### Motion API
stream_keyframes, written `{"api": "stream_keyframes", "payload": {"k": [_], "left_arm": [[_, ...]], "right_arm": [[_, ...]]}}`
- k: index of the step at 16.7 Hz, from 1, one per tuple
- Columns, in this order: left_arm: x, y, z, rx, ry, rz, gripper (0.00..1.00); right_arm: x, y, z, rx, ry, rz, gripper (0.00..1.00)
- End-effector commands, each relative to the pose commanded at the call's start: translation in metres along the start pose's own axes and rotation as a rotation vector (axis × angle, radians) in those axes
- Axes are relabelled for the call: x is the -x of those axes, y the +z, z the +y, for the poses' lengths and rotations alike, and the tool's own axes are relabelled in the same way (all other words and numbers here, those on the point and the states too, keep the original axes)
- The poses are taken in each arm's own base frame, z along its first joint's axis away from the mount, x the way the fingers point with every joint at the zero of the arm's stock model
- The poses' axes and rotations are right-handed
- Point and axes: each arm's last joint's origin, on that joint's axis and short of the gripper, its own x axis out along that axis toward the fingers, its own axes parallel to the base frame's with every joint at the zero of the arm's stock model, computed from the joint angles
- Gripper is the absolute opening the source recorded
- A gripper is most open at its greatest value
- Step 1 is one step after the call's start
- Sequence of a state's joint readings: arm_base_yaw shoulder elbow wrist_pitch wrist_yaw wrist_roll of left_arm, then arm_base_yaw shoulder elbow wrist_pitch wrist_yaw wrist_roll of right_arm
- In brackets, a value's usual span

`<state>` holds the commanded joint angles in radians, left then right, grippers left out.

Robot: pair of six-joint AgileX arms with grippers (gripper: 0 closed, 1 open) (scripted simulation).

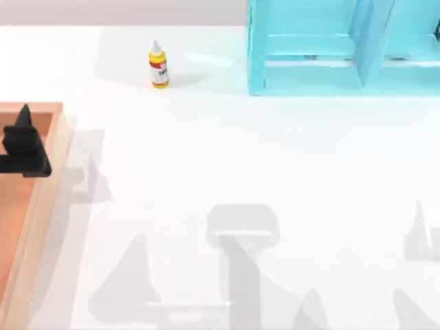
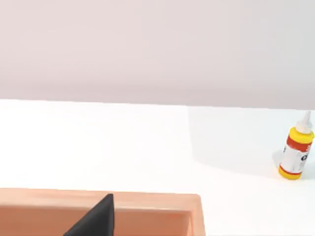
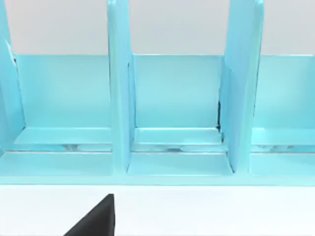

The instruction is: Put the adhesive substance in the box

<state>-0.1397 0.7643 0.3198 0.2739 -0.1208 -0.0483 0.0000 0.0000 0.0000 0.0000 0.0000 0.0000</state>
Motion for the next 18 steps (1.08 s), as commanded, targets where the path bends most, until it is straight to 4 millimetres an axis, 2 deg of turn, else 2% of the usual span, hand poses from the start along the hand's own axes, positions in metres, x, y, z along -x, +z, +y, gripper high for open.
{"api": "stream_keyframes", "payload": {"k": [6,9,15,18], "left_arm": [[-0.057,0.019,-0.026,0.005,-0.026,0.024,1.0],[-0.088,0.02,-0.04,0.009,-0.024,0.027,1.0],[-0.157,-0.003,-0.074,0.009,-0.007,0.049,1.0],[-0.19,-0.033,-0.095,-0.004,-0.007,0.075,1.0]], "right_arm": [[0.0,0.0,0.0,0.0,0.0,0.0,1.0],[0.0,0.0,0.0,0.0,0.0,0.0,1.0],[0.0,0.0,0.0,0.0,0.0,0.0,1.0],[0.0,0.0,0.0,0.0,0.0,0.0,1.0]]}}
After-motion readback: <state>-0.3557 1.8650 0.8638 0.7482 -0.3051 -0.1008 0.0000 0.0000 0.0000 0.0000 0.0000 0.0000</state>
